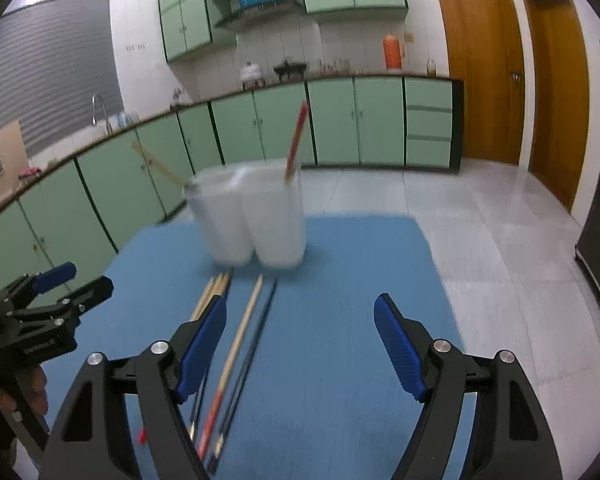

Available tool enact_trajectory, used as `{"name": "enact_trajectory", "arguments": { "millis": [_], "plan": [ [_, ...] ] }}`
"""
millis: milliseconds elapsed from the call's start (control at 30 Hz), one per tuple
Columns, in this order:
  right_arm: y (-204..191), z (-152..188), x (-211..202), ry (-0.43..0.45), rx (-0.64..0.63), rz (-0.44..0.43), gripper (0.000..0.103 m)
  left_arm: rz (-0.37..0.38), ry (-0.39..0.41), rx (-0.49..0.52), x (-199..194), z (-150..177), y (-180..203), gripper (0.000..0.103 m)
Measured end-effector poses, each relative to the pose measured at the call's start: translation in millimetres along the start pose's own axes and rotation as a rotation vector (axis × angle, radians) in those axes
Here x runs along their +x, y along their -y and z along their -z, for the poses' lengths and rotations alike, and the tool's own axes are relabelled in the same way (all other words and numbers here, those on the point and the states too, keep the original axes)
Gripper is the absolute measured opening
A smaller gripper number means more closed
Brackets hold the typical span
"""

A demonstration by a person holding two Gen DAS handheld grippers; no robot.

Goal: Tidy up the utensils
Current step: 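Open both grippers and move them back over the remaining chopsticks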

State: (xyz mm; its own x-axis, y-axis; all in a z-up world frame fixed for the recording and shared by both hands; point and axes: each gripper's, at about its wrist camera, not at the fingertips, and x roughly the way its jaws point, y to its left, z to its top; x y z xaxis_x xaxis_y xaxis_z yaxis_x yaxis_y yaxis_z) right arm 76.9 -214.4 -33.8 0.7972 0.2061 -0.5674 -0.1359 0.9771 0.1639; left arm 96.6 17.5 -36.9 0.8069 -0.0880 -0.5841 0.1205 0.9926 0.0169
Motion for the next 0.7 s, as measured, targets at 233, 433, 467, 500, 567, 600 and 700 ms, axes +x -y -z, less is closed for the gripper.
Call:
{"name": "enact_trajectory", "arguments": {
  "millis": [233,433,467,500,567,600,700],
  "plan": [
    [-8.4,47.2,-4.0,-0.093,0.012,-0.010,0.075,0.002,-0.111,0.019,-4.9,47.7,-2.5,0.089],
    [-21.1,65.1,-2.3,-0.132,-0.013,-0.010,0.068,0.000,-0.151,0.017,-6.2,73.5,3.8,0.089],
    [-23.1,67.3,-1.9,-0.139,-0.017,-0.015,0.067,0.001,-0.159,0.018,-5.4,75.5,4.5,0.089],
    [-25.5,69.6,-1.4,-0.145,-0.021,-0.021,0.064,0.005,-0.171,0.019,-5.0,79.1,4.2,0.089],
    [-28.9,72.6,-0.5,-0.155,-0.030,-0.031,0.061,0.010,-0.187,0.020,-5.0,80.0,5.6,0.089],
    [-31.7,74.7,-0.5,-0.162,-0.039,-0.037,0.059,0.014,-0.192,0.020,-6.6,81.8,5.2,0.089],
    [-37.4,79.9,-1.2,-0.177,-0.065,-0.044,0.055,0.021,-0.200,0.025,-10.9,85.1,6.7,0.089]
  ]
}}
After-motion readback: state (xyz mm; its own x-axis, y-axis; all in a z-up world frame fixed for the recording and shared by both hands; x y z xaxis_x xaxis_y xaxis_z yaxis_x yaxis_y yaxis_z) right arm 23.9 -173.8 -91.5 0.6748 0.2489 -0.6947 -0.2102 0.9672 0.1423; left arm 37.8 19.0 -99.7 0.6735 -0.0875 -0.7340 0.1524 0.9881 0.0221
